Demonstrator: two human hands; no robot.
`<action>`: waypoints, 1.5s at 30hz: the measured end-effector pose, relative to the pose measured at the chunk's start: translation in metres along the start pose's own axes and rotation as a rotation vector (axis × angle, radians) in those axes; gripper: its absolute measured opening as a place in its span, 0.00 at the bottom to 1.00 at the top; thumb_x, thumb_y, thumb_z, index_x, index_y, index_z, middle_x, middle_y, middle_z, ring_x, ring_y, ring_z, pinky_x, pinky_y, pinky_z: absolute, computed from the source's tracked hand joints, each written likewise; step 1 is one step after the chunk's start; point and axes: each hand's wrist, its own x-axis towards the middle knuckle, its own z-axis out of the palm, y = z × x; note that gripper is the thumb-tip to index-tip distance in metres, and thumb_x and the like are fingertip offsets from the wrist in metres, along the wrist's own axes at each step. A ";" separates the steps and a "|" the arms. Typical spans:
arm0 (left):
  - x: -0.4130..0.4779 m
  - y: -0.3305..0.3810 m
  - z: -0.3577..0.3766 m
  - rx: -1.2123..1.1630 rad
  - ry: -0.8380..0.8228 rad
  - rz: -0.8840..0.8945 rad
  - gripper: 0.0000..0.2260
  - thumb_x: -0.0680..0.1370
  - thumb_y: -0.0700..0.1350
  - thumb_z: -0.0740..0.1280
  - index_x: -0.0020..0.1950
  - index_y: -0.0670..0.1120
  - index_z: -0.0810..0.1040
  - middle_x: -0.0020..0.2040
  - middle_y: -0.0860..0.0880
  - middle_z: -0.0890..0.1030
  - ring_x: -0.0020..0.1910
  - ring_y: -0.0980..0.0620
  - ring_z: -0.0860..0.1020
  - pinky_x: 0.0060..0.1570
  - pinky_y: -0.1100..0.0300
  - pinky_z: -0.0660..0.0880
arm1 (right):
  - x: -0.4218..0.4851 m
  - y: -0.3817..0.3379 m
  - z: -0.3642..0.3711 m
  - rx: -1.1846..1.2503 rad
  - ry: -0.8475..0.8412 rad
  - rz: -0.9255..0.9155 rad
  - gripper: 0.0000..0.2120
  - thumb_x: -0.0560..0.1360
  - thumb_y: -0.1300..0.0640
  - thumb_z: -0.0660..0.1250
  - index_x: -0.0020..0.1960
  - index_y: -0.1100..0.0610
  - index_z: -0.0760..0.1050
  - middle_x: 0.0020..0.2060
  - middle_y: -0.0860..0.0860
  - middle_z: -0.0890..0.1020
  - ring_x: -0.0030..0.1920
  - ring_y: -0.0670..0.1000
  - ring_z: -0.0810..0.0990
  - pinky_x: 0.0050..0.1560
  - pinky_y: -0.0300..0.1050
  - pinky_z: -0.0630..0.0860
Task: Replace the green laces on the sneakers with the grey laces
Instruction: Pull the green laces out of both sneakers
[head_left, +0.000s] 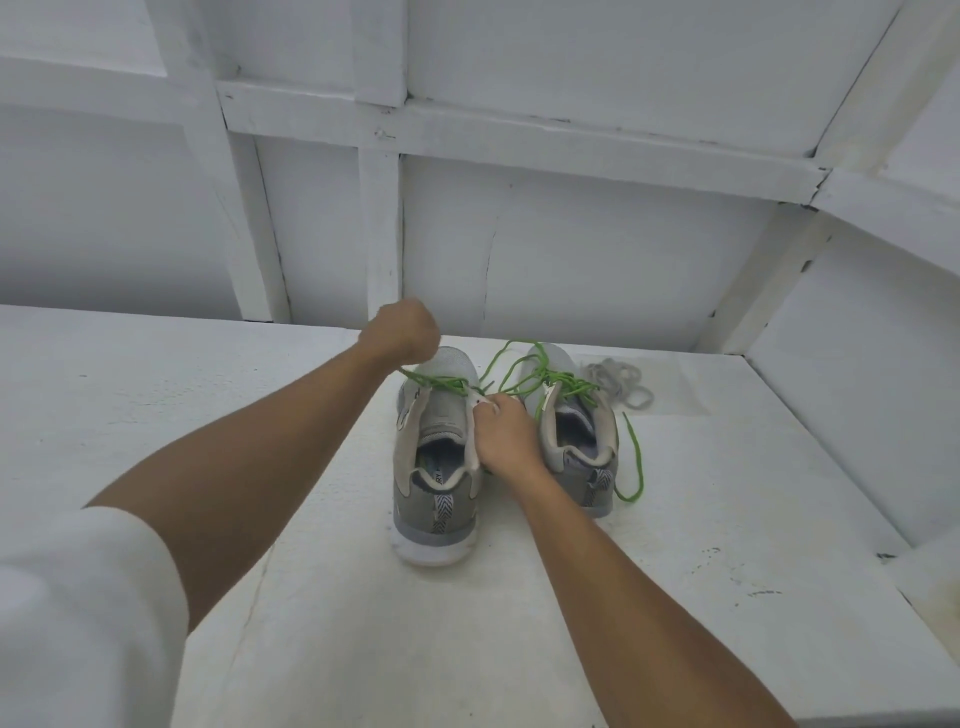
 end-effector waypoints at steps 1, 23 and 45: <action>-0.002 0.007 0.004 0.020 -0.023 0.033 0.11 0.76 0.40 0.59 0.51 0.42 0.81 0.55 0.44 0.80 0.53 0.42 0.77 0.58 0.49 0.76 | 0.000 0.000 0.000 0.000 0.001 -0.005 0.12 0.79 0.57 0.54 0.39 0.57 0.69 0.38 0.52 0.75 0.40 0.53 0.72 0.35 0.45 0.63; -0.001 -0.021 -0.034 0.551 0.004 0.049 0.19 0.78 0.52 0.65 0.67 0.49 0.72 0.65 0.43 0.73 0.65 0.40 0.69 0.64 0.46 0.65 | -0.002 0.000 -0.001 -0.014 0.011 -0.007 0.12 0.80 0.58 0.54 0.39 0.57 0.69 0.36 0.50 0.73 0.39 0.52 0.72 0.35 0.45 0.64; 0.000 -0.024 -0.016 0.365 -0.022 0.140 0.21 0.76 0.57 0.67 0.65 0.50 0.74 0.64 0.45 0.75 0.64 0.42 0.71 0.63 0.48 0.69 | -0.003 -0.002 0.000 -0.003 0.014 0.022 0.10 0.80 0.58 0.54 0.46 0.59 0.72 0.43 0.54 0.75 0.44 0.55 0.72 0.42 0.44 0.64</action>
